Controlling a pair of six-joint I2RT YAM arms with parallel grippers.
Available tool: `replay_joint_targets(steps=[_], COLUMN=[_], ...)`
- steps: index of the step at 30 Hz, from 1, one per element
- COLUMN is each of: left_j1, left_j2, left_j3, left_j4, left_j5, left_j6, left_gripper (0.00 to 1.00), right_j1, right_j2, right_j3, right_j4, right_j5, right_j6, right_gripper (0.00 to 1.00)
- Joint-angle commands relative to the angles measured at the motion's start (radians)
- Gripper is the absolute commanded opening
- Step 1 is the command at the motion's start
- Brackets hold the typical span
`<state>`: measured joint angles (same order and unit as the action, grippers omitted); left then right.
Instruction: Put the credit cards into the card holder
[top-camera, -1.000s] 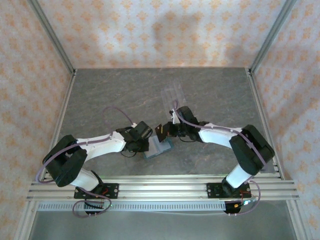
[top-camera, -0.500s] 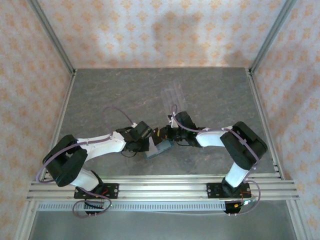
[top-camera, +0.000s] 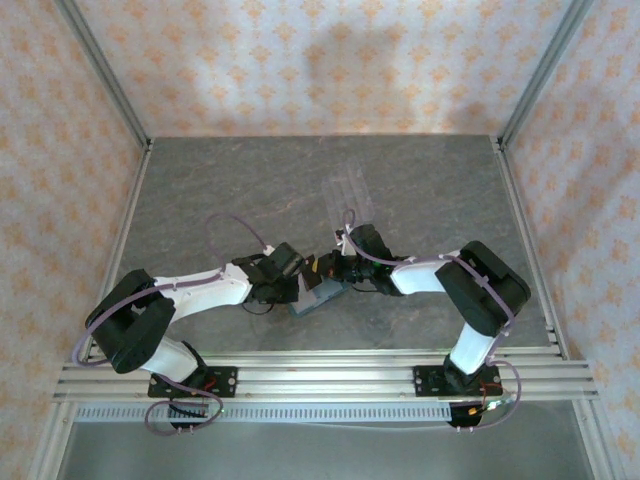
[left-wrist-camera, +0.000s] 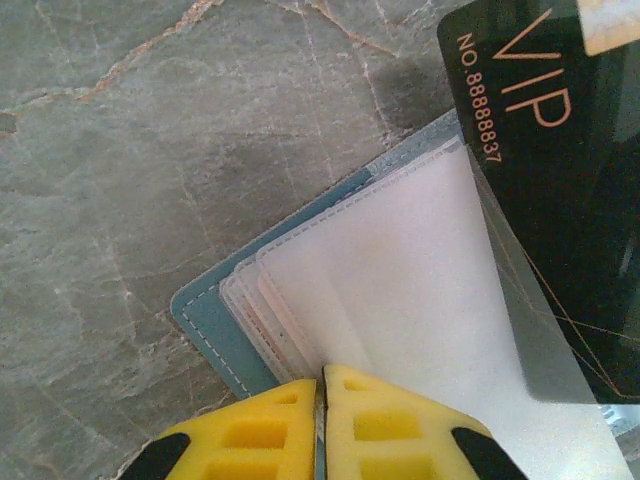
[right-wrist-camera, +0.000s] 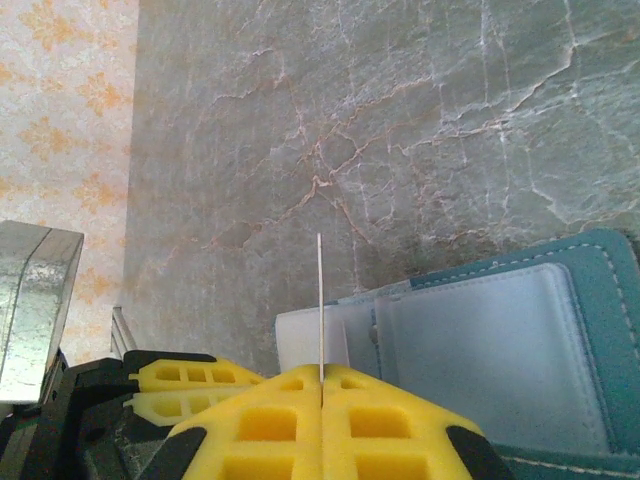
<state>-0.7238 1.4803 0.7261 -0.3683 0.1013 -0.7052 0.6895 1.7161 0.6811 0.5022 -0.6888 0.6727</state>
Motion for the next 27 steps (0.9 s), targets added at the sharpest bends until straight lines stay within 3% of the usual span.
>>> replay_joint_targets(steps=[1,15,27], left_j1=[0.011,0.011,0.011], left_j2=[0.048,0.053,0.055], left_j3=[-0.039,-0.04,-0.042], left_j4=[-0.032,-0.029,-0.029], left_j5=[-0.008,-0.009,-0.008], left_j6=[0.007,0.006,0.006], left_gripper=[0.09,0.09,0.09], right_j1=[0.017,0.024,0.027], right_j2=[0.014,-0.002,0.053], right_j3=[-0.025,-0.107,-0.071], right_j4=[0.027,0.003,-0.011], right_j5=[-0.017,-0.038,-0.078], right_j6=[-0.005,-0.023,-0.055], right_gripper=[0.0,0.0,0.0])
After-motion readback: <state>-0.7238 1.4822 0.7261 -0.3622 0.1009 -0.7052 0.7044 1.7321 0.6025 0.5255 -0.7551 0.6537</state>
